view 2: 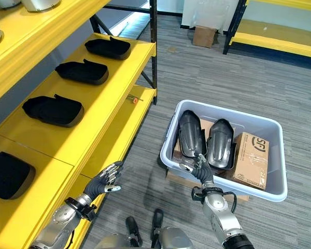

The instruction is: Move parts from the plastic box to the shelf.

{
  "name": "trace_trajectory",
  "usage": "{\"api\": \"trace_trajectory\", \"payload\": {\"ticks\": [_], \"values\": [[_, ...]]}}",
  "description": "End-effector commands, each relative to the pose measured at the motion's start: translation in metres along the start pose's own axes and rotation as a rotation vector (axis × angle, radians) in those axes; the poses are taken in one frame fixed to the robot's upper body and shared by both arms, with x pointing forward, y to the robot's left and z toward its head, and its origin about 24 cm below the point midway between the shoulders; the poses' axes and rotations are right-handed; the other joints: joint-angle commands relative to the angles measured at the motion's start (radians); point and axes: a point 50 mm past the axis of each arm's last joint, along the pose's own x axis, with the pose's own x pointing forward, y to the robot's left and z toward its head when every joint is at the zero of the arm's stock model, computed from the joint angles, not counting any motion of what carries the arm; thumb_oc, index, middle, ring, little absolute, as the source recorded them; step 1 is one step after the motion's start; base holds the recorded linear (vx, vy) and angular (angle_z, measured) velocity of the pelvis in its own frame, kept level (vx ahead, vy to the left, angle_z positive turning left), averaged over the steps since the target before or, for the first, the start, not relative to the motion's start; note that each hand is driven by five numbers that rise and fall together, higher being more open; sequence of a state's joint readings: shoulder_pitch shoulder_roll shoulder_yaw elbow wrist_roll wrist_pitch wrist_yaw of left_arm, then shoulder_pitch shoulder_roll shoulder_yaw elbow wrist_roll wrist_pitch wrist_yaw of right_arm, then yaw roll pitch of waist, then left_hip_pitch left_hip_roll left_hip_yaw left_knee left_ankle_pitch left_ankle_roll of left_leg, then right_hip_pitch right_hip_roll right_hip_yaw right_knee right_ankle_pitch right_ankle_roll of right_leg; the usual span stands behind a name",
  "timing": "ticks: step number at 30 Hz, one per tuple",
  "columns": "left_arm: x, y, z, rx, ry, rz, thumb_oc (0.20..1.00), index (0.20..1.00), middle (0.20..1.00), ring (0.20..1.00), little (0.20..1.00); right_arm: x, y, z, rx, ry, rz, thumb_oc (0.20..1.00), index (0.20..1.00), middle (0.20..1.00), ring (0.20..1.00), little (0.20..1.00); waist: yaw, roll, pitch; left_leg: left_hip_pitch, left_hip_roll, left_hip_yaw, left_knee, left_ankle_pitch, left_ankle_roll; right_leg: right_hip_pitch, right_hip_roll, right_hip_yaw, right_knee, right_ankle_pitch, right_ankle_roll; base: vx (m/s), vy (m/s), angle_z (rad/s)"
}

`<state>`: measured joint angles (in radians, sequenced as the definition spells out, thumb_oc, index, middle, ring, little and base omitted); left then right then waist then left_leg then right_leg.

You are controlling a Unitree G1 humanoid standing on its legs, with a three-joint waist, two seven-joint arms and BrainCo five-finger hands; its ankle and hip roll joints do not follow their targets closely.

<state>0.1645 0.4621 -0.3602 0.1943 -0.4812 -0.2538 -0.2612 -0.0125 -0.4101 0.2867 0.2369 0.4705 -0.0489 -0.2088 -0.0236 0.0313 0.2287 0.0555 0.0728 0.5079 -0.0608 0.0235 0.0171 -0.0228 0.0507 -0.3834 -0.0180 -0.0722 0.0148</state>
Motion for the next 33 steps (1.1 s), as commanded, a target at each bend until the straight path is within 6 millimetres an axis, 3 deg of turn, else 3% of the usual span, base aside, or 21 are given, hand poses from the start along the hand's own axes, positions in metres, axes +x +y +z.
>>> {"api": "trace_trajectory", "payload": {"ticks": [1, 4, 6, 9, 11, 16, 23, 27, 31, 33], "values": [[-0.010, 0.006, 0.007, 0.035, -0.071, 0.027, 1.000, 1.000, 1.000, 1.000, 1.000, 0.001, 0.008, 0.019, -0.024, -0.098, 0.032, 1.000, 1.000, 1.000, 1.000, 1.000, 0.043, -0.056, -0.056, -0.047, 0.013, -0.023, 0.015, 0.043, -0.070, 0.102, -0.194, -0.046, 0.040, 0.067, 0.120, -0.03, -0.039, -1.20], [-0.009, 0.009, 0.009, 0.062, -0.072, 0.000, 1.000, 1.000, 1.000, 1.000, 1.000, 0.001, 0.007, 0.022, -0.011, -0.124, -0.010, 1.000, 1.000, 1.000, 1.000, 1.000, 0.032, -0.055, -0.048, -0.036, 0.002, -0.049, 0.018, 0.028, -0.042, 0.077, -0.241, 0.006, 0.069, 0.077, 0.141, -0.01, -0.073, -0.42], [-0.006, 0.010, 0.010, 0.095, -0.064, -0.010, 1.000, 1.000, 1.000, 1.000, 1.000, 0.002, 0.008, 0.023, 0.006, -0.140, -0.032, 1.000, 1.000, 1.000, 1.000, 1.000, 0.025, -0.047, -0.044, -0.014, -0.001, -0.068, 0.013, 0.017, -0.029, 0.049, -0.309, 0.042, 0.074, 0.126, 0.172, -0.01, -0.166, 0.09], [-0.002, 0.014, 0.012, 0.140, -0.057, 0.030, 1.000, 1.000, 1.000, 1.000, 1.000, 0.007, 0.016, 0.027, 0.032, -0.153, -0.024, 1.000, 1.000, 1.000, 1.000, 1.000, 0.033, -0.040, -0.029, 0.011, 0.021, -0.050, 0.006, 0.003, -0.038, 0.006, -0.414, 0.029, 0.055, 0.234, 0.212, 0.00, -0.225, -0.05], [-0.002, 0.017, 0.013, 0.151, -0.055, 0.048, 1.000, 1.000, 1.000, 1.000, 1.000, 0.008, 0.019, 0.030, 0.019, -0.162, -0.026, 1.000, 1.000, 1.000, 1.000, 1.000, 0.043, -0.038, -0.024, 0.013, 0.040, -0.028, 0.011, 0.000, -0.047, 0.008, -0.428, -0.001, 0.049, 0.245, 0.224, 0.01, -0.246, -0.18], [-0.010, 0.020, 0.009, 0.136, -0.042, 0.064, 1.000, 1.000, 1.000, 1.000, 1.000, 0.004, 0.015, 0.061, -0.195, -0.378, -0.123, 1.000, 1.000, 1.000, 1.000, 1.000, 0.044, -0.037, -0.016, 0.012, 0.088, 0.003, 0.058, -0.011, -0.058, 0.010, -0.421, -0.006, 0.029, 0.243, 0.222, 0.09, -0.268, -0.34], [-0.020, 0.023, 0.005, 0.103, -0.029, 0.093, 1.000, 1.000, 1.000, 1.000, 1.000, 0.004, -0.018, 0.062, -0.297, -0.364, -0.303, 1.000, 1.000, 1.000, 1.000, 1.000, 0.033, -0.045, -0.023, 0.032, 0.151, 0.030, 0.113, -0.025, -0.088, 0.035, -0.362, -0.023, 0.046, 0.158, 0.202, 0.18, -0.332, -0.49], [-0.023, 0.023, 0.007, 0.080, -0.040, 0.091, 1.000, 1.000, 1.000, 1.000, 1.000, 0.002, -0.040, 0.060, -0.329, -0.339, -0.405, 1.000, 1.000, 1.000, 1.000, 1.000, 0.014, -0.055, -0.028, 0.029, 0.193, 0.034, 0.172, -0.044, -0.106, 0.043, -0.306, -0.015, 0.081, 0.096, 0.151, 0.22, -0.394, -0.20], [-0.021, 0.023, 0.011, 0.091, -0.054, 0.082, 1.000, 1.000, 1.000, 1.000, 1.000, 0.004, -0.048, 0.058, -0.315, -0.319, -0.426, 1.000, 1.000, 1.000, 1.000, 1.000, -0.001, -0.063, -0.033, 0.025, 0.228, 0.046, 0.222, -0.061, -0.116, 0.041, -0.277, -0.015, 0.104, 0.064, 0.117, 0.17, -0.336, -0.12], [-0.016, 0.023, 0.016, 0.099, -0.065, 0.082, 1.000, 1.000, 1.000, 1.000, 1.000, 0.004, -0.050, 0.056, -0.311, -0.310, -0.416, 1.000, 1.000, 1.000, 1.000, 1.000, -0.014, -0.064, -0.034, 0.008, 0.271, 0.058, 0.286, -0.029, -0.138, 0.042, -0.257, -0.010, 0.106, 0.047, 0.092, 0.19, -0.387, -0.20]]}}
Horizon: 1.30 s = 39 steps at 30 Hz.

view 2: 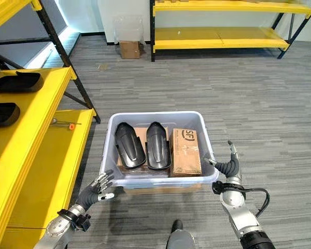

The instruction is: Move parts from the plastic box to the shelf.

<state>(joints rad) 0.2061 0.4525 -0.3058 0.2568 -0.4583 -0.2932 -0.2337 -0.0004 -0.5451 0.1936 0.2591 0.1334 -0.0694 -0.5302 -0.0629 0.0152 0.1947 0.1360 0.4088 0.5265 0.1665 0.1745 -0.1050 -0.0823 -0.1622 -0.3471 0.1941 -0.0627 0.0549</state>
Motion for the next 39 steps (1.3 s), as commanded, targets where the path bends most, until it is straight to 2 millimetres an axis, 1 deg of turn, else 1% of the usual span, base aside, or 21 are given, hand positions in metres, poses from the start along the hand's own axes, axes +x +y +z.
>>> {"api": "trace_trajectory", "payload": {"ticks": [1, 2, 5, 6, 8, 11, 12, 14, 15, 16, 17, 21, 23, 24, 27, 29, 31, 32, 34, 36, 39], "values": [[0.002, 0.009, 0.031, 0.091, -0.110, -0.025, 1.000, 1.000, 1.000, 1.000, 1.000, 0.011, 0.008, 0.033, 0.135, -0.120, -0.015, 1.000, 1.000, 1.000, 1.000, 1.000, 0.012, -0.050, -0.003, -0.070, -0.045, 0.061, 0.083, -0.171, -0.023, 0.105, -0.035, -0.048, -0.112, 0.032, 0.039, 0.18, -0.358, -0.19], [0.005, 0.008, 0.033, 0.089, -0.120, -0.026, 1.000, 1.000, 1.000, 1.000, 1.000, 0.010, 0.009, 0.032, 0.129, -0.113, 0.008, 1.000, 1.000, 1.000, 1.000, 1.000, 0.001, -0.048, -0.009, -0.066, -0.026, 0.079, 0.103, -0.141, -0.039, 0.112, -0.020, -0.050, -0.134, 0.034, 0.027, 0.16, -0.310, -0.10], [0.010, 0.007, 0.038, 0.085, -0.137, -0.023, 1.000, 1.000, 1.000, 1.000, 1.000, 0.009, 0.011, 0.029, 0.116, -0.110, 0.037, 1.000, 1.000, 1.000, 1.000, 1.000, -0.017, -0.045, -0.016, -0.068, -0.010, 0.107, 0.133, -0.114, -0.060, 0.130, 0.003, -0.058, -0.191, 0.049, 0.018, 0.13, -0.237, -0.04], [0.013, 0.009, 0.041, 0.076, -0.144, -0.016, 1.000, 1.000, 1.000, 1.000, 1.000, 0.007, 0.012, 0.027, 0.117, -0.108, 0.063, 1.000, 1.000, 1.000, 1.000, 1.000, -0.029, -0.043, -0.024, -0.060, -0.020, 0.134, 0.129, -0.122, -0.061, 0.134, 0.005, -0.072, -0.213, 0.062, 0.021, 0.11, -0.189, -0.02], [0.016, 0.008, 0.043, 0.082, -0.147, -0.014, 1.000, 1.000, 1.000, 1.000, 1.000, 0.004, 0.015, 0.024, 0.124, -0.094, 0.079, 1.000, 1.000, 1.000, 1.000, 1.000, -0.029, -0.037, -0.028, -0.069, -0.058, 0.129, 0.122, -0.129, -0.055, 0.134, 0.015, -0.077, -0.221, 0.066, 0.019, 0.10, -0.154, 0.10], [0.016, 0.012, 0.046, 0.085, -0.147, 0.020, 1.000, 1.000, 1.000, 1.000, 1.000, -0.001, 0.021, 0.020, 0.144, -0.082, 0.130, 1.000, 1.000, 1.000, 1.000, 1.000, -0.031, -0.029, -0.024, -0.088, -0.129, 0.111, 0.092, -0.159, -0.025, 0.131, 0.021, -0.062, -0.218, 0.067, 0.023, 0.12, -0.060, -0.15], [0.015, 0.013, 0.044, 0.085, -0.141, 0.045, 1.000, 1.000, 1.000, 1.000, 1.000, -0.005, 0.027, 0.018, 0.154, -0.069, 0.166, 1.000, 1.000, 1.000, 1.000, 1.000, -0.032, -0.024, -0.027, -0.082, -0.137, 0.095, 0.031, -0.130, -0.026, 0.138, 0.026, -0.050, -0.224, 0.065, 0.023, 0.24, 0.106, -0.61], [0.014, 0.014, 0.042, 0.078, -0.146, 0.049, 1.000, 1.000, 1.000, 1.000, 1.000, -0.012, 0.037, 0.014, 0.151, -0.054, 0.239, 1.000, 1.000, 1.000, 1.000, 1.000, -0.027, -0.009, -0.027, -0.090, -0.099, 0.079, -0.083, -0.020, -0.062, 0.151, 0.018, -0.056, -0.210, 0.045, 0.029, 0.25, 0.221, -0.60], [0.014, 0.014, 0.042, 0.075, -0.148, 0.048, 1.000, 1.000, 1.000, 1.000, 1.000, -0.012, 0.038, 0.014, 0.149, -0.054, 0.244, 1.000, 1.000, 1.000, 1.000, 1.000, -0.027, -0.008, -0.026, -0.091, -0.094, 0.080, -0.087, -0.010, -0.065, 0.152, 0.018, -0.057, -0.208, 0.043, 0.029, 0.19, 0.285, -0.31], [0.014, 0.013, 0.043, 0.058, -0.160, 0.041, 1.000, 1.000, 1.000, 1.000, 1.000, -0.016, 0.041, 0.014, 0.148, -0.045, 0.263, 1.000, 1.000, 1.000, 1.000, 1.000, -0.025, -0.003, -0.021, -0.098, -0.061, 0.075, -0.100, 0.031, -0.081, 0.154, 0.016, -0.061, -0.189, 0.026, 0.025, 0.12, 0.210, -0.13], [0.014, 0.013, 0.043, 0.057, -0.160, 0.041, 1.000, 1.000, 1.000, 1.000, 1.000, -0.016, 0.042, 0.014, 0.149, -0.044, 0.267, 1.000, 1.000, 1.000, 1.000, 1.000, -0.024, -0.003, -0.020, -0.099, -0.054, 0.070, -0.098, 0.034, -0.082, 0.152, 0.014, -0.061, -0.179, 0.021, 0.023, 0.14, 0.270, -0.05], [0.013, 0.014, 0.040, 0.043, -0.148, 0.031, 1.000, 1.000, 1.000, 1.000, 1.000, -0.019, 0.046, 0.014, 0.159, -0.049, 0.285, 1.000, 1.000, 1.000, 1.000, 1.000, -0.023, -0.010, -0.019, -0.098, -0.033, 0.056, -0.078, 0.010, -0.072, 0.133, 0.001, -0.062, -0.094, -0.027, 0.009, 0.15, 0.278, -0.31], [0.016, 0.011, 0.038, 0.044, -0.138, 0.003, 1.000, 1.000, 1.000, 1.000, 1.000, -0.020, 0.045, 0.012, 0.172, -0.033, 0.269, 1.000, 1.000, 1.000, 1.000, 1.000, -0.034, -0.013, -0.019, -0.098, -0.058, 0.062, -0.066, -0.023, -0.053, 0.138, 0.002, -0.044, -0.080, -0.036, 0.011, 0.26, 0.455, -0.12], [0.017, 0.010, 0.037, 0.043, -0.135, -0.014, 1.000, 1.000, 1.000, 1.000, 1.000, -0.019, 0.042, 0.011, 0.165, -0.039, 0.267, 1.000, 1.000, 1.000, 1.000, 1.000, -0.042, -0.016, -0.022, -0.094, -0.097, 0.067, -0.069, -0.077, -0.024, 0.135, -0.007, -0.030, -0.070, -0.034, 0.020, 0.22, 0.471, 0.13], [0.017, 0.009, 0.036, 0.059, -0.135, -0.021, 1.000, 1.000, 1.000, 1.000, 1.000, -0.020, 0.042, 0.011, 0.165, -0.043, 0.270, 1.000, 1.000, 1.000, 1.000, 1.000, -0.042, -0.018, -0.024, -0.094, -0.127, 0.062, -0.070, -0.115, -0.003, 0.131, -0.015, -0.019, -0.060, -0.033, 0.029, 0.13, 0.329, 0.01], [0.013, 0.011, 0.036, 0.063, -0.146, -0.023, 1.000, 1.000, 1.000, 1.000, 1.000, -0.021, 0.042, 0.017, 0.182, -0.086, 0.301, 1.000, 1.000, 1.000, 1.000, 1.000, -0.034, -0.017, -0.024, -0.092, -0.186, 0.040, -0.089, -0.157, 0.037, 0.122, -0.025, -0.004, -0.024, -0.044, 0.049, 0.19, 0.530, -0.03], [0.011, 0.012, 0.037, 0.065, -0.149, -0.023, 1.000, 1.000, 1.000, 1.000, 1.000, -0.020, 0.043, 0.021, 0.187, -0.101, 0.312, 1.000, 1.000, 1.000, 1.000, 1.000, -0.027, -0.016, -0.023, -0.093, -0.204, 0.027, -0.098, -0.162, 0.049, 0.117, -0.023, -0.002, -0.003, -0.054, 0.053, 0.11, 0.347, 0.05], [0.010, 0.013, 0.039, 0.061, -0.152, -0.028, 1.000, 1.000, 1.000, 1.000, 1.000, -0.019, 0.045, 0.026, 0.198, -0.116, 0.320, 1.000, 1.000, 1.000, 1.000, 1.000, -0.015, -0.015, -0.022, -0.099, -0.229, 0.010, -0.115, -0.165, 0.063, 0.108, -0.020, -0.004, 0.027, -0.070, 0.059, 0.09, 0.310, 0.03], [0.010, 0.013, 0.041, 0.073, -0.161, -0.045, 1.000, 1.000, 1.000, 1.000, 1.000, -0.016, 0.050, 0.032, 0.227, -0.124, 0.319, 1.000, 1.000, 1.000, 1.000, 1.000, 0.005, -0.009, -0.014, -0.098, -0.264, -0.015, -0.148, -0.162, 0.086, 0.058, -0.024, -0.003, 0.129, -0.092, 0.080, 0.09, 0.330, -0.05], [0.010, 0.013, 0.042, 0.073, -0.165, -0.039, 1.000, 1.000, 1.000, 1.000, 1.000, -0.014, 0.053, 0.035, 0.254, -0.112, 0.323, 1.000, 1.000, 1.000, 1.000, 1.000, 0.013, -0.009, -0.005, -0.089, -0.293, -0.035, -0.174, -0.170, 0.105, -0.003, -0.032, 0.013, 0.205, -0.071, 0.107, 0.06, 0.165, 0.06], [0.010, 0.014, 0.045, 0.060, -0.176, -0.016, 1.000, 1.000, 1.000, 1.000, 1.000, -0.015, 0.058, 0.036, 0.284, -0.103, 0.330, 1.000, 1.000, 1.000, 1.000, 1.000, 0.021, -0.012, 0.007, -0.079, -0.307, -0.054, -0.183, -0.178, 0.111, -0.033, -0.064, 0.013, 0.169, -0.039, 0.121, 0.05, -0.029, -0.02]]}}
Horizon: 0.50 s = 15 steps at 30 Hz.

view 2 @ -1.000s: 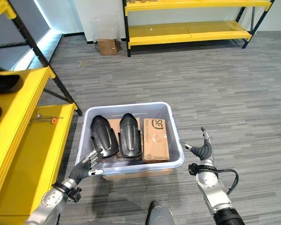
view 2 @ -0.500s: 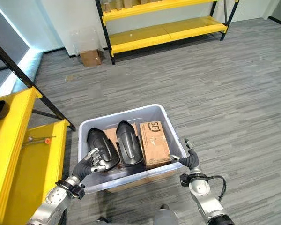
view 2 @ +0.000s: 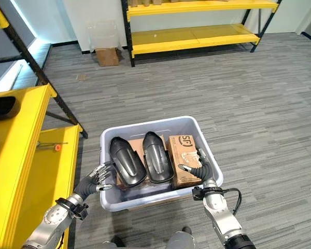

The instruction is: Move parts from the plastic box to the shelf.

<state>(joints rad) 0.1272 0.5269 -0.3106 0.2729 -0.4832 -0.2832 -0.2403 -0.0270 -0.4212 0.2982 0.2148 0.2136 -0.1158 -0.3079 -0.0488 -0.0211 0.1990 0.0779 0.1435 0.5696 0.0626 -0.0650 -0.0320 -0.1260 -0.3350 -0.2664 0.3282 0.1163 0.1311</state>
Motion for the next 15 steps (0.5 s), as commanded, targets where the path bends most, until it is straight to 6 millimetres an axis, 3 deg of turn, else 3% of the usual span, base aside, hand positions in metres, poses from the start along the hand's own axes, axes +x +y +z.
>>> {"api": "trace_trajectory", "payload": {"ticks": [1, 2, 3, 6, 11, 15], "values": [[0.002, -0.001, 0.029, -0.023, -0.164, 0.012, 1.000, 1.000, 1.000, 1.000, 1.000, 0.004, 0.000, 0.015, 0.060, -0.080, -0.004, 1.000, 1.000, 1.000, 1.000, 1.000, 0.010, 0.018, 0.007, -0.022, -0.043, -0.100, -0.074, 0.054, 0.035, 0.006, 0.085, -0.070, -0.020, -0.182, 0.055, 0.01, -0.160, 0.08], [0.005, -0.001, 0.033, -0.038, -0.186, 0.025, 1.000, 1.000, 1.000, 1.000, 1.000, 0.005, 0.003, 0.018, 0.064, -0.091, 0.008, 1.000, 1.000, 1.000, 1.000, 1.000, 0.016, 0.011, 0.020, -0.024, -0.042, -0.101, -0.068, 0.038, 0.034, -0.022, 0.045, -0.064, -0.082, -0.096, 0.069, 0.00, -0.203, 0.21], [0.007, -0.002, 0.036, -0.043, -0.201, 0.031, 1.000, 1.000, 1.000, 1.000, 1.000, 0.006, 0.006, 0.020, 0.063, -0.098, 0.018, 1.000, 1.000, 1.000, 1.000, 1.000, 0.018, 0.011, 0.030, -0.024, -0.035, -0.096, -0.065, 0.025, 0.032, -0.048, 0.019, -0.055, -0.099, -0.051, 0.076, -0.01, -0.175, 0.26], [0.007, -0.003, 0.036, -0.086, -0.221, 0.045, 1.000, 1.000, 1.000, 1.000, 1.000, 0.004, 0.011, 0.019, 0.064, -0.096, 0.049, 1.000, 1.000, 1.000, 1.000, 1.000, 0.018, 0.008, 0.048, -0.033, -0.009, -0.085, -0.057, 0.033, 0.018, -0.032, 0.031, -0.059, -0.135, -0.076, 0.090, 0.09, -0.191, 0.14], [0.014, -0.014, 0.049, -0.136, -0.293, 0.018, 1.000, 1.000, 1.000, 1.000, 1.000, 0.012, 0.013, 0.028, 0.040, -0.111, 0.091, 1.000, 1.000, 1.000, 1.000, 1.000, 0.052, 0.003, 0.080, -0.100, 0.038, -0.102, -0.011, 0.070, -0.020, 0.006, 0.082, -0.090, -0.158, -0.123, 0.051, 0.03, -0.157, 0.28], [0.021, -0.022, 0.063, -0.132, -0.338, -0.041, 1.000, 1.000, 1.000, 1.000, 1.000, 0.023, 0.015, 0.039, 0.019, -0.153, 0.119, 1.000, 1.000, 1.000, 1.000, 1.000, 0.077, 0.013, 0.106, -0.134, 0.071, -0.120, -0.013, 0.099, -0.046, 0.010, 0.089, -0.114, -0.168, -0.137, 0.032, -0.02, -0.027, -0.07]]}}
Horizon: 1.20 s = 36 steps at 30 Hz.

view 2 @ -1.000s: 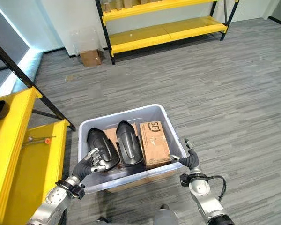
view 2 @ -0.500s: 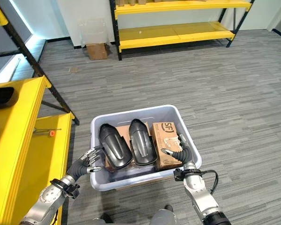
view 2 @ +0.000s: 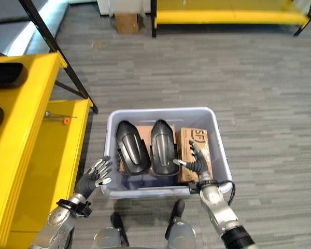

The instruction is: Move parts from the plastic box to the shelf.

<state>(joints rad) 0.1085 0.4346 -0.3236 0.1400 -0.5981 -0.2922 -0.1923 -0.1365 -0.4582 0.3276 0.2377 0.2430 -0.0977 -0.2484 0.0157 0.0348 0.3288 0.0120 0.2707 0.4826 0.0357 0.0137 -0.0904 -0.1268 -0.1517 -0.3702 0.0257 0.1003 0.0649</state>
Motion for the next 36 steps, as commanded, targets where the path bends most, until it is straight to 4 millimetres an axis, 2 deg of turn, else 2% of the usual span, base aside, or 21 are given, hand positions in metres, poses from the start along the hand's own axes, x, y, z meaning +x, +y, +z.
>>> {"api": "trace_trajectory", "payload": {"ticks": [1, 12, 17, 20, 25, 28, 33, 36], "values": [[0.011, -0.002, 0.033, 0.046, -0.144, -0.056, 1.000, 1.000, 1.000, 1.000, 1.000, 0.005, 0.014, 0.020, 0.039, -0.104, 0.043, 1.000, 1.000, 1.000, 1.000, 1.000, 0.015, -0.042, -0.020, -0.074, -0.052, -0.035, 0.015, 0.023, 0.011, 0.008, -0.095, -0.014, 0.137, -0.123, 0.097, -0.04, 0.014, -0.03], [0.024, -0.012, 0.041, 0.059, -0.155, -0.106, 1.000, 1.000, 1.000, 1.000, 1.000, 0.027, 0.035, 0.039, 0.030, -0.123, 0.092, 1.000, 1.000, 1.000, 1.000, 1.000, 0.049, -0.019, 0.022, -0.103, -0.053, -0.051, 0.039, 0.023, 0.013, -0.018, -0.131, -0.051, 0.195, -0.140, 0.090, -0.01, 0.053, 0.24], [0.035, -0.016, 0.046, 0.047, -0.157, -0.113, 1.000, 1.000, 1.000, 1.000, 1.000, 0.045, 0.040, 0.051, 0.029, -0.109, 0.086, 1.000, 1.000, 1.000, 1.000, 1.000, 0.070, -0.007, 0.053, -0.121, -0.053, -0.061, 0.051, 0.022, 0.010, -0.035, -0.150, -0.063, 0.218, -0.144, 0.088, -0.03, 0.080, 0.18], [0.040, -0.018, 0.050, 0.040, -0.171, -0.110, 1.000, 1.000, 1.000, 1.000, 1.000, 0.054, 0.035, 0.054, 0.050, -0.079, 0.037, 1.000, 1.000, 1.000, 1.000, 1.000, 0.081, 0.002, 0.069, -0.143, -0.051, -0.067, 0.060, 0.024, 0.008, -0.053, -0.160, -0.068, 0.238, -0.148, 0.085, -0.06, 0.058, 0.06], [0.050, -0.023, 0.057, 0.036, -0.198, -0.110, 1.000, 1.000, 1.000, 1.000, 1.000, 0.069, 0.012, 0.049, 0.049, 0.008, -0.227, 1.000, 1.000, 1.000, 1.000, 1.000, 0.090, 0.018, 0.100, -0.184, -0.050, -0.075, 0.070, 0.026, 0.005, -0.094, -0.176, -0.071, 0.269, -0.153, 0.083, -0.08, 0.051, 0.11], [0.057, -0.027, 0.060, 0.031, -0.207, -0.107, 1.000, 1.000, 1.000, 1.000, 1.000, 0.074, -0.006, 0.050, 0.037, 0.002, -0.422, 1.000, 1.000, 1.000, 1.000, 1.000, 0.087, 0.035, 0.127, -0.216, -0.050, -0.077, 0.077, 0.028, 0.002, -0.125, -0.182, -0.066, 0.287, -0.156, 0.082, -0.10, 0.062, 0.07], [0.060, -0.030, 0.060, 0.030, -0.209, -0.109, 1.000, 1.000, 1.000, 1.000, 1.000, 0.079, -0.011, 0.055, 0.032, -0.005, -0.473, 1.000, 1.000, 1.000, 1.000, 1.000, 0.083, 0.047, 0.149, -0.233, -0.052, -0.075, 0.080, 0.028, 0.001, -0.146, -0.188, -0.062, 0.293, -0.153, 0.083, -0.03, 0.025, 0.02], [0.063, -0.032, 0.061, 0.029, -0.210, -0.115, 1.000, 1.000, 1.000, 1.000, 1.000, 0.083, -0.009, 0.054, 0.009, 0.015, -0.423, 1.000, 1.000, 1.000, 1.000, 1.000, 0.083, 0.053, 0.161, -0.248, -0.055, -0.076, 0.083, 0.029, 0.001, -0.162, -0.192, -0.060, 0.300, -0.154, 0.083, -0.02, 0.014, -0.01]]}}
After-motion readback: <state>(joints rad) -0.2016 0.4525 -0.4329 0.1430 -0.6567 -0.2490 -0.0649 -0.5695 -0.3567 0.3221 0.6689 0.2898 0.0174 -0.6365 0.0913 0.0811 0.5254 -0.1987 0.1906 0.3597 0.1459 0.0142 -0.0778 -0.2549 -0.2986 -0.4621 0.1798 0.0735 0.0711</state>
